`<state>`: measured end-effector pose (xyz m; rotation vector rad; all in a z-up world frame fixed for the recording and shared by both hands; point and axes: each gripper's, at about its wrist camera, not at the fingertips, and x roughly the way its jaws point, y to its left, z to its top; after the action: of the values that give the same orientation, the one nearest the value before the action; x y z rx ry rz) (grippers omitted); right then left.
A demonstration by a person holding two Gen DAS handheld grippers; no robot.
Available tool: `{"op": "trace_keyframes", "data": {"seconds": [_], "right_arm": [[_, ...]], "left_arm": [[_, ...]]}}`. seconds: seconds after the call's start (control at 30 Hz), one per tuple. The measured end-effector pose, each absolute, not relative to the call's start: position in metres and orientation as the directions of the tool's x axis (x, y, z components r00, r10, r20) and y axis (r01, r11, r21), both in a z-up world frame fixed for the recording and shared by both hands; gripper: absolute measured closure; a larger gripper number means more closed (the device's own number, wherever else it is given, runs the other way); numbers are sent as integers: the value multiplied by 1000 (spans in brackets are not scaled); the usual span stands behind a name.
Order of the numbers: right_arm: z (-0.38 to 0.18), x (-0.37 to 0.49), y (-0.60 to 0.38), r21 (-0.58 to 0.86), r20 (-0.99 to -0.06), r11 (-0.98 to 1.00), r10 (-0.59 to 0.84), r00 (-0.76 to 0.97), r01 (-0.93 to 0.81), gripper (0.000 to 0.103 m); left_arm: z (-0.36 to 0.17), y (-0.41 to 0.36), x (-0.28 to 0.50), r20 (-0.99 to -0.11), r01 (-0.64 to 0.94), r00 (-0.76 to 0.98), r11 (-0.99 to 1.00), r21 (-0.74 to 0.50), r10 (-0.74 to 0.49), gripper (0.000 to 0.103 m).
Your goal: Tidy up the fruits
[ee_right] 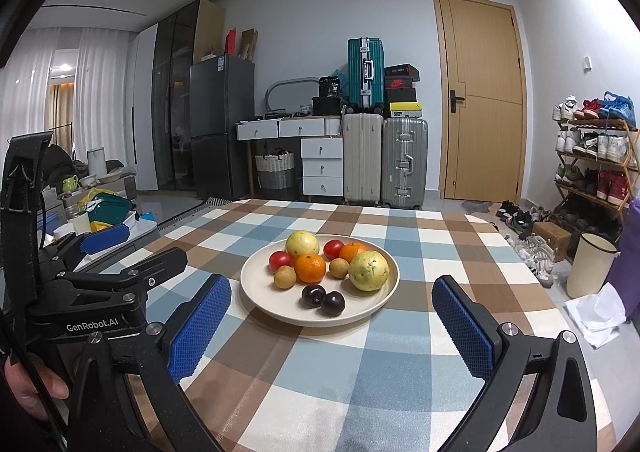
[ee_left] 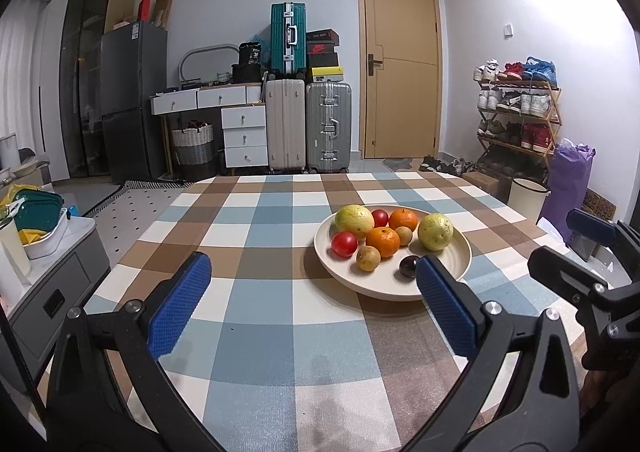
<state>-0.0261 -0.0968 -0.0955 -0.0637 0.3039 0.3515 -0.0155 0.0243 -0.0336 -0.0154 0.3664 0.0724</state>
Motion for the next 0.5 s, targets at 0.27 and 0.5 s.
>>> {"op": "trace_keyframes", "data": {"seconds": [0.27, 0.5], "right_arm": [[-96, -26, -97, -9, -304, 937, 329, 894, -348, 0], [-96, -26, -97, -7, -304, 937, 330, 894, -349, 0]], "left_arm": [[-33, 20, -16, -343, -71, 937, 997, 5, 69, 1], [-33, 20, -18, -344, -72, 936, 997, 1, 68, 1]]}}
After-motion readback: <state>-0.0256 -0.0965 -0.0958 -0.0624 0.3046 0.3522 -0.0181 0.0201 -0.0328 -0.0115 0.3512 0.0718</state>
